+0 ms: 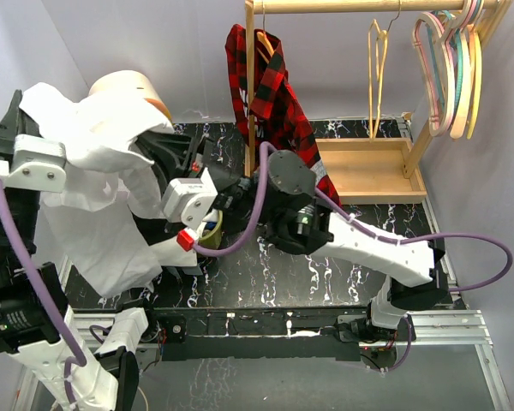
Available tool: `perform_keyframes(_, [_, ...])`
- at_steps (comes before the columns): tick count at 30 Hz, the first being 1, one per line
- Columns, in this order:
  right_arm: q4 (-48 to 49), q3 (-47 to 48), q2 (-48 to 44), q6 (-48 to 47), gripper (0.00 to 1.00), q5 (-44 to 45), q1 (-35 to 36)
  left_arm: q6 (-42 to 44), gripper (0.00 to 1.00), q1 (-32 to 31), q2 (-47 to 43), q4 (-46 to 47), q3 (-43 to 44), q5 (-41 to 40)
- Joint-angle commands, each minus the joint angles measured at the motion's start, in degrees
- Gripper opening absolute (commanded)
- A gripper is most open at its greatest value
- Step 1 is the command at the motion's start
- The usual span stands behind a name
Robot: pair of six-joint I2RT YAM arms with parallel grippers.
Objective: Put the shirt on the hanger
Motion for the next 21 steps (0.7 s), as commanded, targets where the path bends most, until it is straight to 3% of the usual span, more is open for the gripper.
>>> perform_keyframes(1, [-0.5, 10.1, -2.8, -9.6, 0.08, 5.3, 1.1, -11.9, 0.00, 0.5, 0.1, 22.2, -3.5, 2.6])
perform_keyframes(7, [6.0, 13.9, -3.2, -19.4, 0.08, 5.9, 3.2, -16.9, 0.00, 0.5, -0.2, 34.9, -7.9, 3.9])
perform_keyframes(13, [6.8, 12.8, -6.1, -20.1, 0.08, 11.2, 6.4, -17.6, 0.00, 0.6, -1.2, 31.5, -9.5, 9.3])
perform_keyframes(17, [7.2, -1.9, -14.1, -8.1, 0.08, 18.2, 6.3, -23.5, 0.00, 0.8, -2.2, 25.7, -13.7, 15.4])
perform_keyframes(21, [11.2, -25.3, -23.3, 5.2, 0.08, 21.7, 5.7, -30.9, 0.00, 5.2, -4.6, 22.3, -23.2, 30.3])
